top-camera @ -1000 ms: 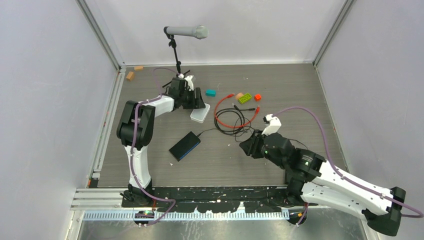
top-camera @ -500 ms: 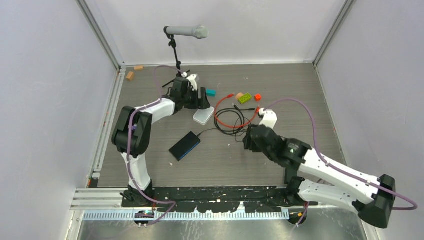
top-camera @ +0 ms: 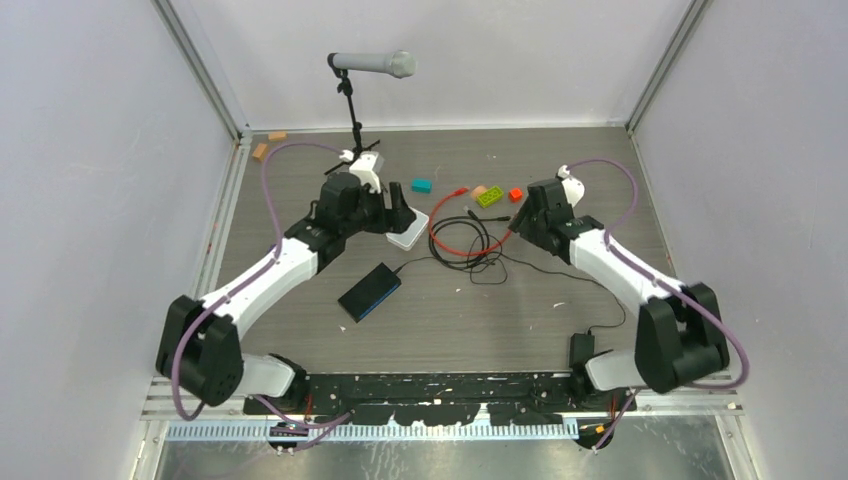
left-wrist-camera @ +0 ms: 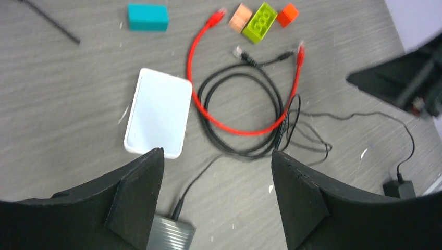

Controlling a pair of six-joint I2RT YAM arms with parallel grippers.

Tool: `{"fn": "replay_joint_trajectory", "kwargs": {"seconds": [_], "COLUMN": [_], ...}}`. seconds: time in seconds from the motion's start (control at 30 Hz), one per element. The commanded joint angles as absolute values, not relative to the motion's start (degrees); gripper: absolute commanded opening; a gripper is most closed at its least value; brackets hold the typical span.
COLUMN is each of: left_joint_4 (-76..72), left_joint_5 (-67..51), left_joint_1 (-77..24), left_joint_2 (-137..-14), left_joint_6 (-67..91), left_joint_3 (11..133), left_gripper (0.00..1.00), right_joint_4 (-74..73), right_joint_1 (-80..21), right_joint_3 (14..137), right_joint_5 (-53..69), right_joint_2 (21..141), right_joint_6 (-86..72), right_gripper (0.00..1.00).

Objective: Insert the plug into the switch port
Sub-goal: Adjust the switch port at the center of the board, then pick up the connector from the center of the board.

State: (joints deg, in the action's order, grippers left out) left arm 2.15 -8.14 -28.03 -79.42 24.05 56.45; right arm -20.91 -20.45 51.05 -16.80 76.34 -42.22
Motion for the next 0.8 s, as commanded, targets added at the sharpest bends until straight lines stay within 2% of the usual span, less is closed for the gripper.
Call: {"fn": "replay_joint_trajectory", "kwargs": {"seconds": [0.0,0.33,0.5,0.67,0.77], "left_joint_4": [6.8,12.9,16.7,18.8,20.2], "left_joint_5": [-6.2,-6.4,-4.5,-3.4,-3.0], "left_joint_1": [-28.0,-29.3,-29.4,-29.4,-29.4], "left_joint_2": [-70.9,-51.4,-45.8,-42.8,-41.8], "left_joint_6": [25.3,27.0,26.9,27.5,27.6], "left_joint_3": [51.1,37.7,36.0,35.0,34.8], "left_gripper": [0.77,0.77,0.77,0.77,0.77], "right_joint_4": [-8.5,-0.4,2.4,3.7,5.3], "right_joint_1": [-15.4,-12.7,-12.6,-12.5,-12.3], "right_joint_3": [51.6,55.7,56.9,57.2,56.3], "right_joint_5": [-11.3,-9.2,-8.7,-9.1,-10.0], "right_joint_2": [83.9,99.9,104.2,106.9,107.0], "right_joint_6": [-46.3,-47.7,-49.0,-49.1,-48.6], "right_gripper": [0.56,0.57,0.55,0.46,0.33]}}
